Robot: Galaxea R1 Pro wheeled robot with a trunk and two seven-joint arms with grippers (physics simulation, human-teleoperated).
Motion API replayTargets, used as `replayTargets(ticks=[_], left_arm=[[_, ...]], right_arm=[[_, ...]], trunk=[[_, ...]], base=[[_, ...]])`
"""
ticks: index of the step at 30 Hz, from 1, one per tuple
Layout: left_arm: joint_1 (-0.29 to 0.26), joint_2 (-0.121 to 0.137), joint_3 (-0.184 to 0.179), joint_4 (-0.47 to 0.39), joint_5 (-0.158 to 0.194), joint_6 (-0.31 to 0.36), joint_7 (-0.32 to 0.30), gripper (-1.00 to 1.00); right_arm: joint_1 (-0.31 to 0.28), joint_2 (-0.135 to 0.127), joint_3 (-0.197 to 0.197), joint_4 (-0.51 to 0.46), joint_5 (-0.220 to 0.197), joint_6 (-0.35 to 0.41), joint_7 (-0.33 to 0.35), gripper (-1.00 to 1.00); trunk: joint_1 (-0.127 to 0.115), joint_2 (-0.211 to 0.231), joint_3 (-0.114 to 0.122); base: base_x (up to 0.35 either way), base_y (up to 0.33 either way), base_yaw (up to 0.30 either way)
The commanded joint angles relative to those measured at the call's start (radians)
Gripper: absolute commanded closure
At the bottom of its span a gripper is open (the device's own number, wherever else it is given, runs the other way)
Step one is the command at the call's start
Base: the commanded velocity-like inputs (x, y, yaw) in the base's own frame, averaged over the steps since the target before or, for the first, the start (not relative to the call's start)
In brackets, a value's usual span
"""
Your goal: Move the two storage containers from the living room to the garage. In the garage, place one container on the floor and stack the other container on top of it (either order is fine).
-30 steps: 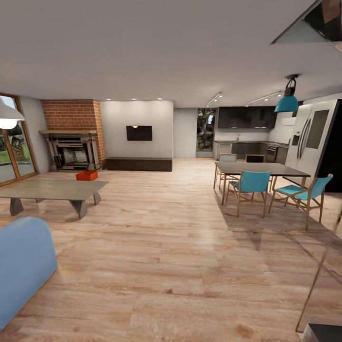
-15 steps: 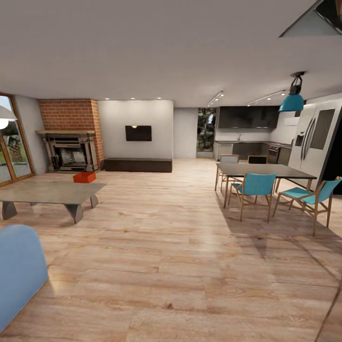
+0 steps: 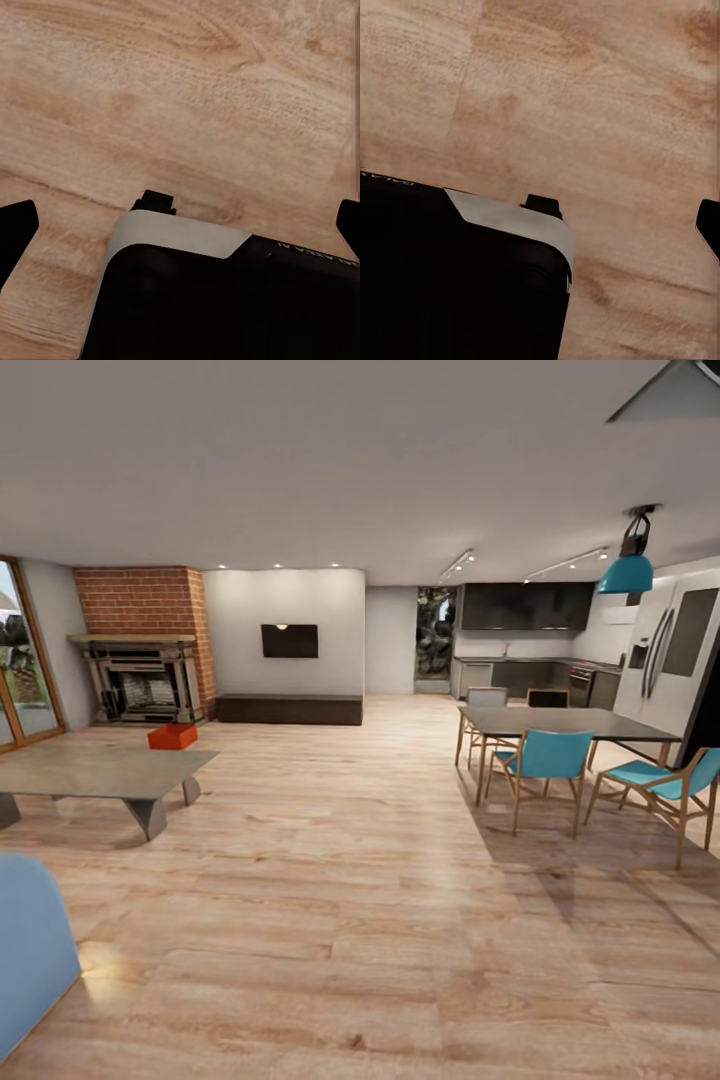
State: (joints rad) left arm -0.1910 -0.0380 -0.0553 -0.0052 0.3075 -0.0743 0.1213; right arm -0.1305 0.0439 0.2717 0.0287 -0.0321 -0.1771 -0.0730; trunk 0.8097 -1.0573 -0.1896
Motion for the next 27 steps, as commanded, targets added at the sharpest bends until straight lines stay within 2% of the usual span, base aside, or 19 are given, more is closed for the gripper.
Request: replayTargets(ticks=[1,27], left_arm=[[-0.001,0.000,-0.006,0.001,0.007,-0.003,0.003,-1.00],[-0.001,0.000,-0.006,0.001,0.007,-0.004,0.003,-1.00]], right_arm=[[-0.001,0.001,0.007,0.003,-0.003,-0.005,-0.004,-1.00],[-0.001,0.000,0.007,0.003,-0.003,-0.005,-0.004,-1.00]], trunk=[[0.001,-0.001,-0.001],[0.001,-0.001,-0.001]], base=[[0.323,0.000,0.000],[0.323,0.000,0.000]])
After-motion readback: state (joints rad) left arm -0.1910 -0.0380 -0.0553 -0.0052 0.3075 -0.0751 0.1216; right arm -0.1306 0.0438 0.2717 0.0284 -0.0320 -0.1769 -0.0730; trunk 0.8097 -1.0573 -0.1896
